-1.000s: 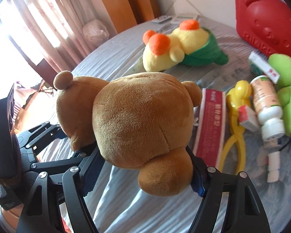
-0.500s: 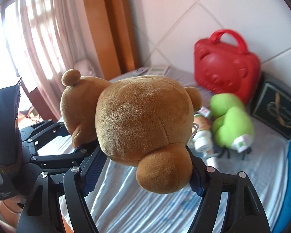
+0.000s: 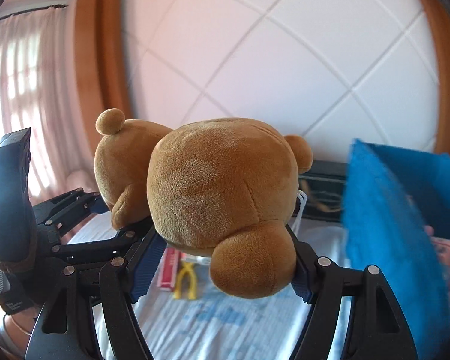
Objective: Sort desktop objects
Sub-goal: 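Lift the brown bear plush with both grippers and carry it over the crate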
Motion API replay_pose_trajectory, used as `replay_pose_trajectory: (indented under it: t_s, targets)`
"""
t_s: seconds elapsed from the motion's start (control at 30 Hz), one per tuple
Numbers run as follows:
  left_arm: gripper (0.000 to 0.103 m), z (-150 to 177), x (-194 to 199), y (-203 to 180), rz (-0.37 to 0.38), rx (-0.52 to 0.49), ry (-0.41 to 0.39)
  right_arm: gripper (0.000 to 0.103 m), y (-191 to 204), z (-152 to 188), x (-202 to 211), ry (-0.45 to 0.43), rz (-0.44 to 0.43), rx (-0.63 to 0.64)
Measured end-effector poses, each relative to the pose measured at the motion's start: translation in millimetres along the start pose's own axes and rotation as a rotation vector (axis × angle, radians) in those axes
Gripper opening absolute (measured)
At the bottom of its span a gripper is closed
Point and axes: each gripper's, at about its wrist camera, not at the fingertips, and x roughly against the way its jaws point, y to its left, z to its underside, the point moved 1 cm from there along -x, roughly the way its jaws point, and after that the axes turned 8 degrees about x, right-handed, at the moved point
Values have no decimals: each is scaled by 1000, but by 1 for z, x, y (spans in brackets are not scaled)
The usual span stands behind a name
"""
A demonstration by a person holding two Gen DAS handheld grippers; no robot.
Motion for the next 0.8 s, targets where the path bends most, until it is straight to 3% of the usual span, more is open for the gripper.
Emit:
replay_pose_trajectory:
  t_s: [0.2,0.37,0.57,0.63,0.8]
  targets:
    - [51,-45,-8,-101,185,-67,-44,74,-80,-6,73,-8,196,-42]
    - [51,-72,-17,-182,293,-117,-49,74,-149,1,113,-20,299,-98]
    - [51,-71,-40,-274,344,-177,10,74,-222,24,135,7,348,-162]
    - [51,-75,-66,-305,337,-191,53,74,-240,31,138,24,340,-181]
    - [51,-81,-83,-351,318,-228,127,74,-283,47,137,54,299,-214]
